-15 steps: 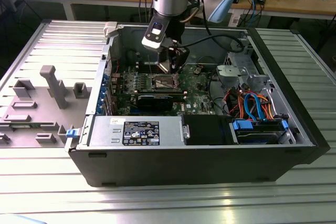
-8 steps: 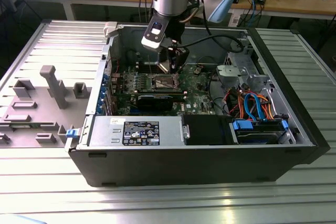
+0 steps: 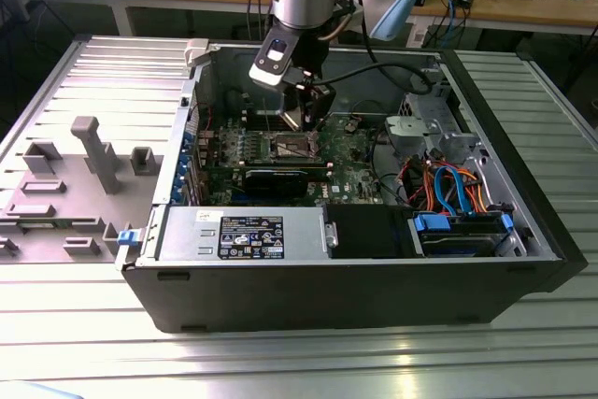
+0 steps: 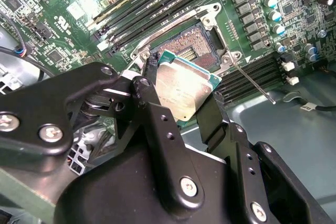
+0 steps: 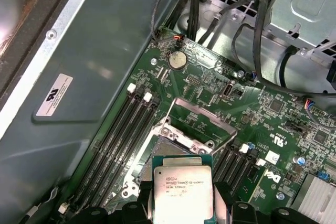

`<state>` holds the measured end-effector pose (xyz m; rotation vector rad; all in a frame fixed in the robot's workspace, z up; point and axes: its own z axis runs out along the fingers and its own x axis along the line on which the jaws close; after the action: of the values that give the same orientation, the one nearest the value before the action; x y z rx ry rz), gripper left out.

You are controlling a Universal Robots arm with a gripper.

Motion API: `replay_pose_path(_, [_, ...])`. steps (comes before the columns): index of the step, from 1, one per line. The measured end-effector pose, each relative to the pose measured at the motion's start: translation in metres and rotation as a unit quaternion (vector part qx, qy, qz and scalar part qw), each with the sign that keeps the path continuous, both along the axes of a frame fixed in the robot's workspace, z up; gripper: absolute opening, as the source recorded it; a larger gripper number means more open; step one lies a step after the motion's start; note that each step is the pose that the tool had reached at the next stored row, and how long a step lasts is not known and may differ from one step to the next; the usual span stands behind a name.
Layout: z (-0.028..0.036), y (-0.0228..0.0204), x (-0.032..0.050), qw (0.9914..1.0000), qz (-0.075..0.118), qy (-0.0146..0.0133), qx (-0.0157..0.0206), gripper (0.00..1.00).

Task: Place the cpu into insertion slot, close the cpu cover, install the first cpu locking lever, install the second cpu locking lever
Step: 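Place the cpu into insertion slot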

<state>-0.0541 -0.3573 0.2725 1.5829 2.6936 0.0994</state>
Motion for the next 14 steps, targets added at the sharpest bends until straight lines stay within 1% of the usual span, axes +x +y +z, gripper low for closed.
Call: replay_pose_path(14, [0.0, 0.0, 0.0, 0.99979, -0.02, 0.0, 0.0, 0.55])
